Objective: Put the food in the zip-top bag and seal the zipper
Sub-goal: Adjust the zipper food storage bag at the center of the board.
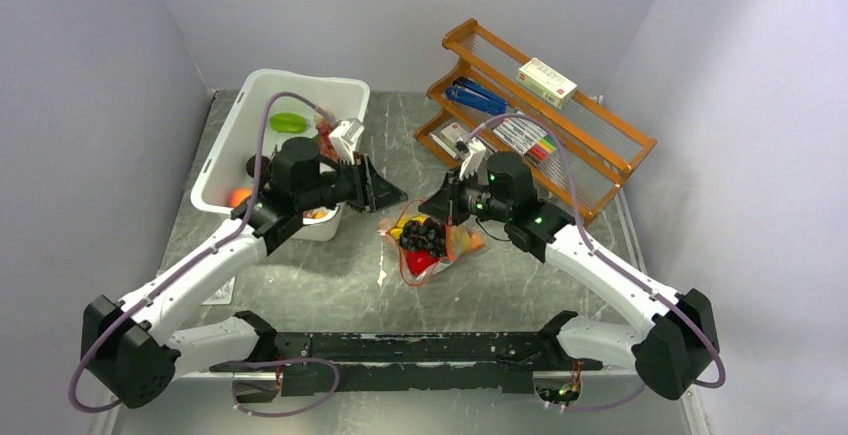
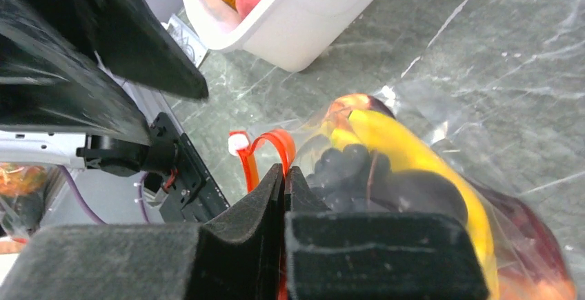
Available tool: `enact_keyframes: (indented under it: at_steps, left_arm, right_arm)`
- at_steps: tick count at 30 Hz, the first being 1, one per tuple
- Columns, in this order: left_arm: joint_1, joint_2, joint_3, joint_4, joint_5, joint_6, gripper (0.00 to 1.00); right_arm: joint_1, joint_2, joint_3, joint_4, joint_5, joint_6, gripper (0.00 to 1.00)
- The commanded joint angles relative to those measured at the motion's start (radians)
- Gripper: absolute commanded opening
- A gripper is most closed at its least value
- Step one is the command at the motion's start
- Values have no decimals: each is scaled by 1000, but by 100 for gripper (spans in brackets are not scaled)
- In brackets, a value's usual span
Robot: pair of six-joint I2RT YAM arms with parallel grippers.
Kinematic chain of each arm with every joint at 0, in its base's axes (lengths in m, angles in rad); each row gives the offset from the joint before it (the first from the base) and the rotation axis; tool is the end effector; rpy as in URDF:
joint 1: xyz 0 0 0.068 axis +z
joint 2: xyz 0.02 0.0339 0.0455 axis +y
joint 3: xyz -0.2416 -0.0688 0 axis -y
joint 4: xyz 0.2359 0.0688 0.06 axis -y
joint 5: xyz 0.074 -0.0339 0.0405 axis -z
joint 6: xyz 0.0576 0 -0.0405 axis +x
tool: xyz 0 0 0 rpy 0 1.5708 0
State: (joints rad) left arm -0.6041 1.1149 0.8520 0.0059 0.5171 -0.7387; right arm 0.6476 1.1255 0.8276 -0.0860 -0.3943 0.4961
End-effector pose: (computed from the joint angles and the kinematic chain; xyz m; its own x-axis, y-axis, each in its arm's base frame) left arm 0.2118 -0.1808 0.2955 -0.7521 -0.1921 -0.6305 0.5151 0.4254 -0.7441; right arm 0.2076 0.1847 0.2720 -0.6630 0.0495 -0.7469 -0.5975 0.5661 0.5679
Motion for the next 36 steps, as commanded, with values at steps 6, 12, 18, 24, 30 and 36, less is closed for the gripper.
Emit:
enact_keyframes:
  at_steps: [6,12,18,24,30,36]
  left_arm:
    - [-6,-177,110,-418,55,1048,40]
    - [-6,-325,-24,-423,142,1397,45]
    - [-6,-343,-100,-496,143,1636,61]
    - [-6,-322,-142,-403,200,1648,60]
    - [-6,-300,-192,-270,209,1603,52]
    - [-6,-220,-157,-254,253,1566,44]
  right_arm:
    - [-53,19,88,-32,-127,-105,0]
    - [-63,16,127,-72,-180,-151,0]
    - [-68,-3,125,-50,-267,-135,0]
    - [-68,-24,119,-21,-299,-114,0]
    - [-68,-16,96,58,-365,-40,0]
    - [-68,2,63,125,-402,11,0]
